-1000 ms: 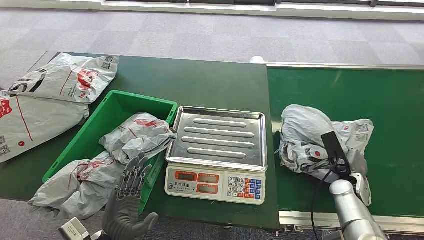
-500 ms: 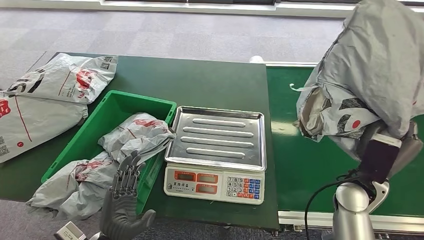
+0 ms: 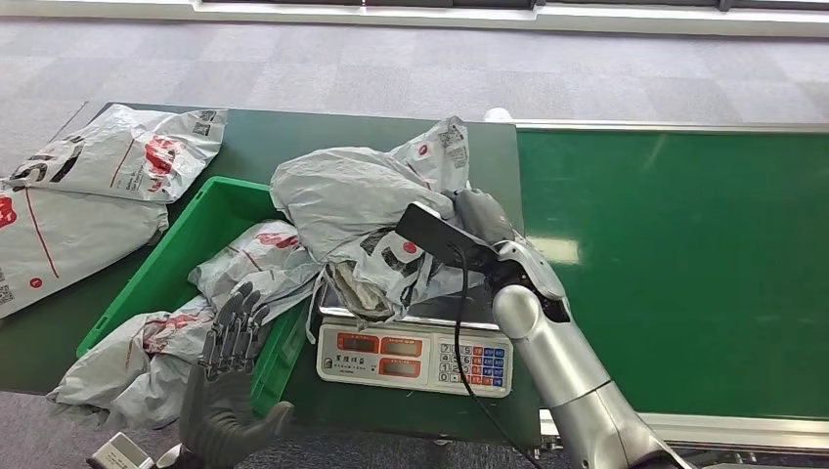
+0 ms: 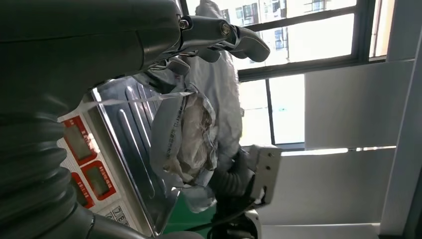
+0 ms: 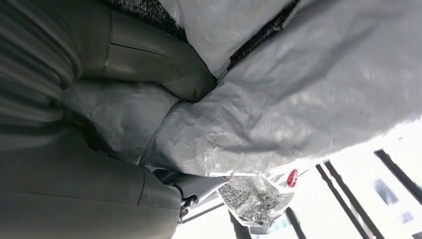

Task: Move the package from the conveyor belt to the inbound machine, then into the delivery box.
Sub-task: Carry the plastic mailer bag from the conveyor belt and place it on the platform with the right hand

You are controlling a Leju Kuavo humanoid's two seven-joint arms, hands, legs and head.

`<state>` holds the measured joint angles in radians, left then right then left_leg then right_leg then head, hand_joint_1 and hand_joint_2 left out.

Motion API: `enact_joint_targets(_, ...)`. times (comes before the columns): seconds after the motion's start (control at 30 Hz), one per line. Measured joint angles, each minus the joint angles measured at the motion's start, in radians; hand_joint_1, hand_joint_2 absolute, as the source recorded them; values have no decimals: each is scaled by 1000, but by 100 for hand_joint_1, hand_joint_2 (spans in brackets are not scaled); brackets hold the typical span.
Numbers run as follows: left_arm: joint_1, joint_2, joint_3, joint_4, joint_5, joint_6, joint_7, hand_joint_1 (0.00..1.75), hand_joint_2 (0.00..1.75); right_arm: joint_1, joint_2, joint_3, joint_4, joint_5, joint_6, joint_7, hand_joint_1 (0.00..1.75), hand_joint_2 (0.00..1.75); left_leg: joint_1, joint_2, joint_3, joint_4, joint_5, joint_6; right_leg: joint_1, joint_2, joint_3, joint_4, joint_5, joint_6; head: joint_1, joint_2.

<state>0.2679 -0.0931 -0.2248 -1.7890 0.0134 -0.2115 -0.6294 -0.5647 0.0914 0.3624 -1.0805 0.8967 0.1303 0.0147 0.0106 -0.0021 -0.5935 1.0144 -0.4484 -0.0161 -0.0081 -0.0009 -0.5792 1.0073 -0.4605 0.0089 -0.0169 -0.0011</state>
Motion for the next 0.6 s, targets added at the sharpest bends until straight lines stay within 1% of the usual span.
enact_joint_targets(0.03, -4, -1, 14, -3, 1, -13, 7, 0, 175, -30, 11, 20, 73, 0, 13, 8, 169, 175, 0, 0, 0, 0, 0, 0, 0, 0, 0, 0, 0, 0, 0, 0)
enact_joint_targets(0.1, -8, -5, 34, -4, 2, -30, 15, 0, 175, -65, 25, 48, 180, 1, 22, 15, 92, 175, 0, -1, 0, 0, 0, 0, 0, -1, 0, 0, 0, 0, 0, 0)
enact_joint_targets(0.13, -9, -6, 40, -4, 2, -33, 17, 0, 175, -72, 28, 54, 205, 1, 22, 15, 53, 175, 0, -1, 0, 0, 0, 0, 0, -1, 0, 0, 0, 0, 0, 0)
enact_joint_targets(0.17, -9, -7, 41, -4, 2, -34, 17, 0, 175, -74, 29, 57, 214, 1, 22, 15, 19, 175, 0, -1, 0, 0, 0, 0, 0, -1, 0, 0, 0, 0, 0, 0)
enact_joint_targets(0.23, -9, -7, 43, -4, 2, -34, 17, 0, 175, -74, 30, 58, 220, 1, 22, 15, 19, 175, 0, -1, 0, 0, 0, 0, 0, -1, 0, 0, 0, 0, 0, 0)
enact_joint_targets(0.37, -8, -21, 89, -4, -4, -41, 18, 0, 175, -137, 74, 101, 431, 19, 26, 24, 0, 175, 0, -1, -1, 0, 0, 0, 0, 0, -1, 0, 0, 0, 0, 0)
enact_joint_targets(0.6, -8, -32, 101, -4, -14, -29, 16, 0, 175, -165, 93, 110, 483, 26, 13, 26, 0, 175, 0, -1, 0, 0, 0, -1, 0, 0, -1, 0, 1, -1, 0, 0)
